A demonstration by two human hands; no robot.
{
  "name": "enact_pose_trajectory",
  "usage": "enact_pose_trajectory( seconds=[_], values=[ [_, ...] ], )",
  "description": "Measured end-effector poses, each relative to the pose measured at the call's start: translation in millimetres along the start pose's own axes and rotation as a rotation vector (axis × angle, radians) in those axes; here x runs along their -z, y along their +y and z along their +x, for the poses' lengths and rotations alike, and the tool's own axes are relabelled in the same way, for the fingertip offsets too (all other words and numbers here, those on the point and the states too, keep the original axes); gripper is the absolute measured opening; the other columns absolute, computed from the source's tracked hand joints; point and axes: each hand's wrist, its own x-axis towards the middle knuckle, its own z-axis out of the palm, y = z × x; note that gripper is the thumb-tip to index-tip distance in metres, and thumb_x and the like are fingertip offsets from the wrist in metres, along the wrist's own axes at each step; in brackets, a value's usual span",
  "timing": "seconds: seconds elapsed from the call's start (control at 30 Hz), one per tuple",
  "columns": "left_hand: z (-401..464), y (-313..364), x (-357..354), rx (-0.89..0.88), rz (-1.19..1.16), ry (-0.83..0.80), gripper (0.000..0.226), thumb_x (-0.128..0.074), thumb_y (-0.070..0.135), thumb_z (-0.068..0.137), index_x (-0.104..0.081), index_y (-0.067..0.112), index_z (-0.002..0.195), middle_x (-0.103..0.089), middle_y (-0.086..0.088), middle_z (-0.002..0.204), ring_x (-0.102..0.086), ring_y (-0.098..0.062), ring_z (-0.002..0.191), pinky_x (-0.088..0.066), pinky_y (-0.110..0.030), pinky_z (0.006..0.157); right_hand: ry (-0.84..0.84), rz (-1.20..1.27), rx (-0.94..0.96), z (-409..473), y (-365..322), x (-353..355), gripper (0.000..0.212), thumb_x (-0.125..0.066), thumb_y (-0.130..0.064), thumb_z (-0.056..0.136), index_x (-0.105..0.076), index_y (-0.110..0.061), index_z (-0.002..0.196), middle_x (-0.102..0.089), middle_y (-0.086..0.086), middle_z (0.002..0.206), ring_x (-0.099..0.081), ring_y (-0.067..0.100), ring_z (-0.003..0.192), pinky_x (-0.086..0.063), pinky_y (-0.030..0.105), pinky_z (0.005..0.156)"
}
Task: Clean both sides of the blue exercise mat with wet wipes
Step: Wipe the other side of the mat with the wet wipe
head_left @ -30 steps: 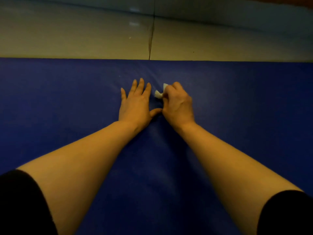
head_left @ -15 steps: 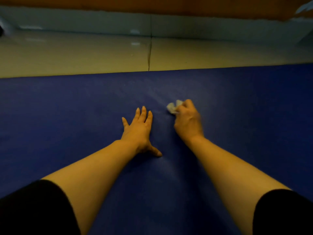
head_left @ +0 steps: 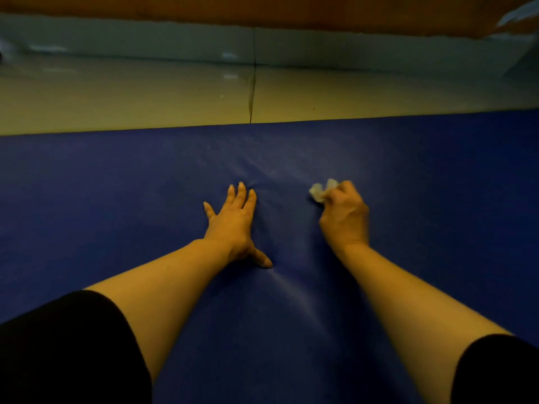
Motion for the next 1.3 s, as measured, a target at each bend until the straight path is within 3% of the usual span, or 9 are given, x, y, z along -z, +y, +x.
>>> enact_pose_trajectory(
  seconds=[0.13,0.3,0.53,0.73,0.9,0.97,1.13,1.2,1.3],
  values=[
    [2,2,0,0.008,-0.005,0.01,0.146,-0.083,0.061,0.053,0.015,0.019,0.152,0.027,-0.002,0.158,0.025,-0.023,0.145,0.01,-0.068,0.109,0.086,0.041,0.041,-28,-17,-7,0.02,-0.058,-0.014,0.087,-0.069,0.002,0.082,-0.058,0.017,0.081,-0.058,0.036,0.066,-0.052,0.036,0.058],
    [2,3,0,0.016,0.003,0.015,0.147,-0.084,0.061,0.052,0.014,0.018,0.153,0.025,-0.002,0.158,0.023,-0.023,0.145,0.007,-0.067,0.11,-0.16,0.106,0.29,-42,-32,-10,0.008,-0.069,0.003,0.075,-0.062,0.0,0.072,-0.055,0.014,0.077,-0.053,0.031,0.059,-0.048,0.032,0.05],
    [4,4,0,0.021,-0.014,0.017,0.147,-0.085,0.059,0.051,0.013,0.019,0.153,0.024,-0.001,0.159,0.023,-0.023,0.145,0.009,-0.068,0.108,0.082,0.016,0.009,-35,-16,-2,0.006,-0.069,0.002,0.075,-0.063,0.005,0.077,-0.057,0.018,0.078,-0.055,0.037,0.059,-0.047,0.033,0.051],
    [4,3,0,0.018,-0.011,0.037,0.146,-0.087,0.056,0.052,0.011,0.018,0.153,0.024,-0.002,0.159,0.021,-0.023,0.146,0.005,-0.068,0.11,-0.238,0.172,0.298,-55,-53,-5,0.021,-0.079,-0.005,0.067,-0.059,-0.001,0.073,-0.056,0.015,0.078,-0.054,0.032,0.059,-0.044,0.032,0.047],
    [5,4,1,0.026,-0.024,0.01,0.148,-0.086,0.058,0.05,0.013,0.02,0.153,0.025,0.0,0.159,0.023,-0.023,0.145,0.008,-0.068,0.109,-0.031,0.003,0.022,-32,1,14,0.012,-0.068,0.009,0.067,-0.062,0.002,0.074,-0.056,0.017,0.075,-0.055,0.038,0.059,-0.044,0.033,0.048],
    [7,5,1,0.027,-0.024,0.011,0.149,-0.086,0.058,0.05,0.014,0.02,0.153,0.025,0.0,0.158,0.023,-0.023,0.145,0.008,-0.069,0.109,0.015,-0.026,0.046,-44,-7,13,0.015,-0.073,0.007,0.064,-0.064,0.003,0.075,-0.058,0.015,0.077,-0.055,0.036,0.058,-0.045,0.03,0.047],
    [7,4,0,0.031,-0.003,0.02,0.149,-0.086,0.058,0.05,0.015,0.019,0.153,0.027,0.0,0.158,0.023,-0.023,0.145,0.005,-0.069,0.109,-0.193,0.147,0.283,-74,-42,5,0.03,-0.084,0.005,0.051,-0.065,-0.004,0.073,-0.06,0.012,0.079,-0.057,0.028,0.057,-0.046,0.025,0.046],
    [7,4,1,0.026,-0.002,0.015,0.149,-0.086,0.059,0.05,0.015,0.019,0.153,0.027,0.0,0.158,0.023,-0.023,0.145,0.005,-0.069,0.109,-0.223,0.129,0.237,-63,-25,10,0.027,-0.08,0.009,0.055,-0.062,-0.003,0.072,-0.057,0.012,0.077,-0.056,0.031,0.058,-0.046,0.028,0.045],
    [8,4,1,0.029,-0.011,0.01,0.15,-0.086,0.058,0.049,0.015,0.02,0.153,0.026,0.0,0.158,0.023,-0.023,0.145,0.006,-0.07,0.109,-0.112,0.066,0.064,-48,-1,19,0.021,-0.068,0.015,0.061,-0.061,0.0,0.074,-0.055,0.017,0.077,-0.055,0.037,0.057,-0.045,0.034,0.047]
  ],
)
